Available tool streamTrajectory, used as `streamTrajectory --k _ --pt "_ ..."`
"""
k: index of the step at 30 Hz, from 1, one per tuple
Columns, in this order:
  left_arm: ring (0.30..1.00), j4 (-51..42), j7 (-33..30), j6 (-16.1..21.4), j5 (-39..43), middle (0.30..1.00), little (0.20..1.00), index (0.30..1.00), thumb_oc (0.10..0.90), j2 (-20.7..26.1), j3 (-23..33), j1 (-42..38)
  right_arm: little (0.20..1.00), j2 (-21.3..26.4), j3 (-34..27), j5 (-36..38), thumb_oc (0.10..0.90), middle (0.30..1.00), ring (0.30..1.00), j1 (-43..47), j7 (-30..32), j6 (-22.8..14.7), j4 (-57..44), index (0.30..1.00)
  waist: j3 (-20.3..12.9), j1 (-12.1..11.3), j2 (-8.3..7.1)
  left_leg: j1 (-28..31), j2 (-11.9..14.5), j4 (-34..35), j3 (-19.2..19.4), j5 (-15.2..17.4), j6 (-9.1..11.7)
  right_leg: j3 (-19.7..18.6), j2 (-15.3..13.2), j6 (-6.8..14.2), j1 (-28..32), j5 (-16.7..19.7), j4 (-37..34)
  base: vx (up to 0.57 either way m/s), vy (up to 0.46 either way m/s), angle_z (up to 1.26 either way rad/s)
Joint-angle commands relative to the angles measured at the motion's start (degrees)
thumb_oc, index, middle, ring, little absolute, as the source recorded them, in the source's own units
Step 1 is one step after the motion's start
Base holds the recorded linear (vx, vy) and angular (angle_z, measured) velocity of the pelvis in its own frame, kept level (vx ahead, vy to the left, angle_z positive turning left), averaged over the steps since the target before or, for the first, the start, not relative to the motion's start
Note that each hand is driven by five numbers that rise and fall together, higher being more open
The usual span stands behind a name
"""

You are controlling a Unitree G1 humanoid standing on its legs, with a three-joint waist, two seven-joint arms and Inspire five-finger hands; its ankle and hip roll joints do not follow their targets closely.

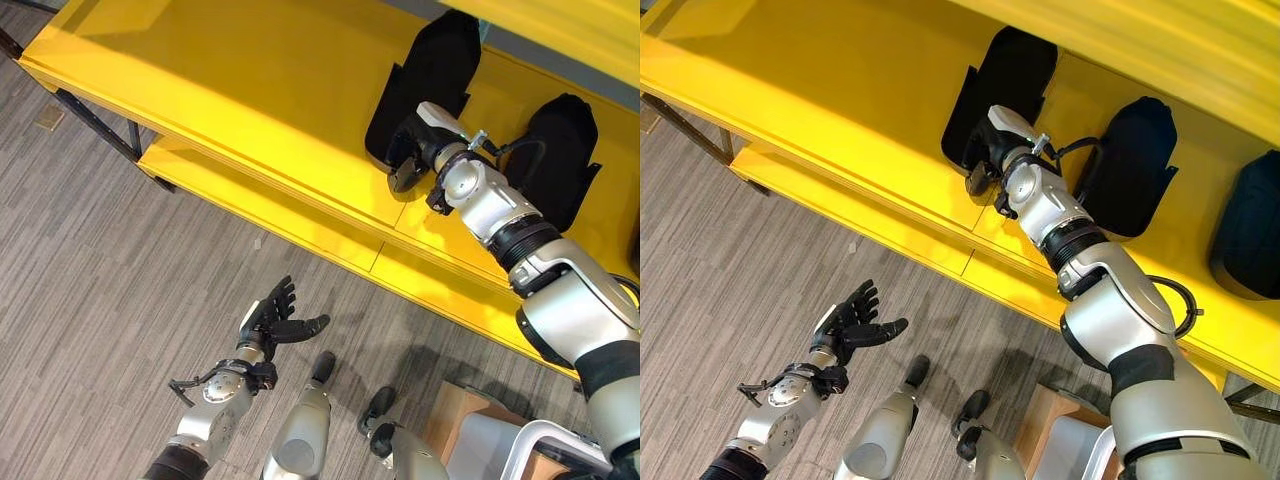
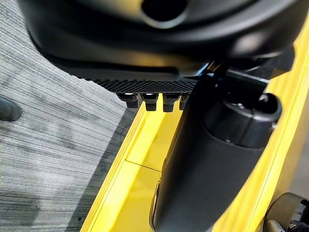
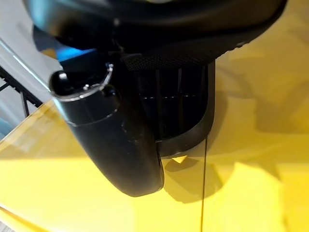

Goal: Move parts from the plastic box to the shelf.

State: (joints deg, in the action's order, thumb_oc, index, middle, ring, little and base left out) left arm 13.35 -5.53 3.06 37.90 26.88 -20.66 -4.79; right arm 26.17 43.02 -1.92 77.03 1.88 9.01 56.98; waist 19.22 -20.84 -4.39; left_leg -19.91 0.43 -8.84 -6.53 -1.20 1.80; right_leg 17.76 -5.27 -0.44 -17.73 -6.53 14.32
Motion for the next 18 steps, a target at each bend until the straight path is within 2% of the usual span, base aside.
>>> streamTrajectory --k 1,18 --pt "1.000 -7.40 1.52 5.96 0.79 1.000 1.000 1.000 0.900 4.66 -0.57 -1.96 0.300 1.64 3.03 0.55 0.400 0.300 0.300 16.29 5.01 -4.43 -0.51 0.300 -0.96 -0.74 -4.39 -5.97 -2.96 -9.83 0.79 7.51 -2.38 -0.73 -6.64 8.26 15.70 10.36 -14.73 0.00 0.000 0.00" --pt "1.000 -6.77 1.17 6.24 1.59 1.000 1.000 1.000 0.900 4.58 -1.01 -2.35 0.300 0.28 3.21 4.21 0.400 0.300 0.300 18.43 6.35 -4.96 2.14 0.300 -0.60 -1.39 -5.17 -7.11 -3.42 -9.83 0.47 7.46 -2.29 -0.31 -6.38 8.62 16.32 10.95 -15.98 0.00 -0.001 0.00"
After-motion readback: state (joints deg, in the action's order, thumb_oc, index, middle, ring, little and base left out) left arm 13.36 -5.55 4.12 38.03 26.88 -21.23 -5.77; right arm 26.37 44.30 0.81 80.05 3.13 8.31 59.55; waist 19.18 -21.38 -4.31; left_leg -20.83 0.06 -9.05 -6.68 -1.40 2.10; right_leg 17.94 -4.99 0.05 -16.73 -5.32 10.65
